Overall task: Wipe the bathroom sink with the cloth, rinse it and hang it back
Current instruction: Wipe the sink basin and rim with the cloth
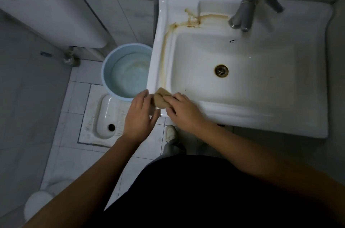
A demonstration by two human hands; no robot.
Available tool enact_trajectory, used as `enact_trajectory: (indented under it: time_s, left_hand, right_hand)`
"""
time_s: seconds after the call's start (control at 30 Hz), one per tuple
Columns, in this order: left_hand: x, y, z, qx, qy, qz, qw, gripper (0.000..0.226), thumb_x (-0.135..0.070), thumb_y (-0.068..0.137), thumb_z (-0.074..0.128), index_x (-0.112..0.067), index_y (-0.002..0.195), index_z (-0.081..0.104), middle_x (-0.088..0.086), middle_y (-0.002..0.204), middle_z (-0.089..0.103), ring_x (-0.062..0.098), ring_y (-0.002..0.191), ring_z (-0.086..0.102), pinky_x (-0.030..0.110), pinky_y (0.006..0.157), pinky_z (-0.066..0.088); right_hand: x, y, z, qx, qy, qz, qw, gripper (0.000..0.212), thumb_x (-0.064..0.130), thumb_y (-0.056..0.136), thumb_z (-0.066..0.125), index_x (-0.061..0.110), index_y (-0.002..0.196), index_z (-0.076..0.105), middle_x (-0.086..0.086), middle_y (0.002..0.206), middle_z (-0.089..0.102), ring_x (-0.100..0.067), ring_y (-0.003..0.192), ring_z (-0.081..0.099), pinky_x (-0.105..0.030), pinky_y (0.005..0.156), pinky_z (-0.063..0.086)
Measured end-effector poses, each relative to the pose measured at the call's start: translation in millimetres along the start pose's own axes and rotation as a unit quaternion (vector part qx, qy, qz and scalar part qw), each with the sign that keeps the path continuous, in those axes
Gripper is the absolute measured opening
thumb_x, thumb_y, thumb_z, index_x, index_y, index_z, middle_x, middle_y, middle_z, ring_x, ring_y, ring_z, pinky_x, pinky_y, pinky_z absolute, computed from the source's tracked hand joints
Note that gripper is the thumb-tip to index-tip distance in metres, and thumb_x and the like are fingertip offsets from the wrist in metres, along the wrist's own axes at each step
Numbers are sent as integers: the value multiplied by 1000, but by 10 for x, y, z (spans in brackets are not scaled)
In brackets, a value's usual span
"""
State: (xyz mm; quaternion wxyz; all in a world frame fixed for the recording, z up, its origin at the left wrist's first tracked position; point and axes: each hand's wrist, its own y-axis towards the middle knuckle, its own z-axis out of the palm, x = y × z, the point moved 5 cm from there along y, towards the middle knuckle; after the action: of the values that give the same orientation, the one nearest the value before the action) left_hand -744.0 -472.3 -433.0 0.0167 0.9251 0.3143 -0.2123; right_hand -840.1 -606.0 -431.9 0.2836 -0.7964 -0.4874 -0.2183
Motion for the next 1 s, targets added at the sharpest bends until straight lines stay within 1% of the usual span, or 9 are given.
enact_trajectory:
  time_s: [0.13,0.23,0.33,0.47,0.53,0.63,0.73,0.9,1.0]
  left_hand:
    - [237,65,-81,-1,5,6,1000,65,-37,97,62,-1,148,42,19,150,47,33,140,43,42,120,34]
    - [296,126,-102,6,4,28,1000,66,-40,97,61,-2,147,42,19,149,49,32,139,45,44,118,38]
    - [302,156,-91,18,-5,46,999,66,-43,97,59,-4,148,42,17,150,48,31,140,44,46,117,38]
    - [252,156,-54,29,-13,60,998,66,-44,97,60,-7,149,42,14,153,45,28,142,41,44,118,38]
    - [214,158,-47,29,-10,70,997,67,-45,97,59,-8,149,42,14,155,43,29,143,41,43,118,37]
    - [176,152,-29,30,-5,72,997,70,-45,97,59,-6,151,39,15,156,42,30,143,41,44,120,36]
    - [168,162,-33,24,-1,65,998,73,-45,97,59,-4,153,36,15,156,43,29,143,42,44,120,35]
    - [44,247,-57,3,43,57,997,65,-45,97,59,-3,145,47,20,150,47,34,138,46,45,116,38]
    - [-64,319,21,-1,86,61,994,64,-47,98,59,-1,142,52,24,152,45,39,140,43,49,119,36]
  right_hand:
    - [254,355,117,-30,26,-1,999,57,17,93,54,31,146,41,-3,125,48,-24,113,52,-38,83,53]
    - [227,431,94,-36,-14,-24,999,59,16,91,56,30,146,41,-3,119,48,-22,108,53,-36,76,53]
    - [158,394,103,-22,-20,-27,999,49,20,92,56,25,140,47,0,117,51,-19,100,54,-33,75,53]
    - [-51,288,98,5,-35,-34,999,32,24,93,54,23,125,57,1,109,52,-16,94,52,-33,72,52]
    - [-98,324,86,6,-47,-41,998,30,24,93,54,22,122,59,2,107,53,-16,93,53,-30,70,51]
    - [-65,457,73,-26,-87,-71,993,30,21,92,56,22,122,60,1,109,55,-18,98,54,-26,68,48]
    - [-83,664,-1,-73,-105,-91,988,32,18,90,59,21,121,62,-2,107,58,-21,98,55,-29,65,50]
    - [-278,1301,-348,-125,-92,-47,987,35,16,89,55,19,122,62,-8,109,57,-28,102,55,-39,68,51]
    - [-450,1826,-685,-142,-113,-29,983,34,16,91,51,15,124,60,-14,115,57,-34,109,53,-45,77,51]
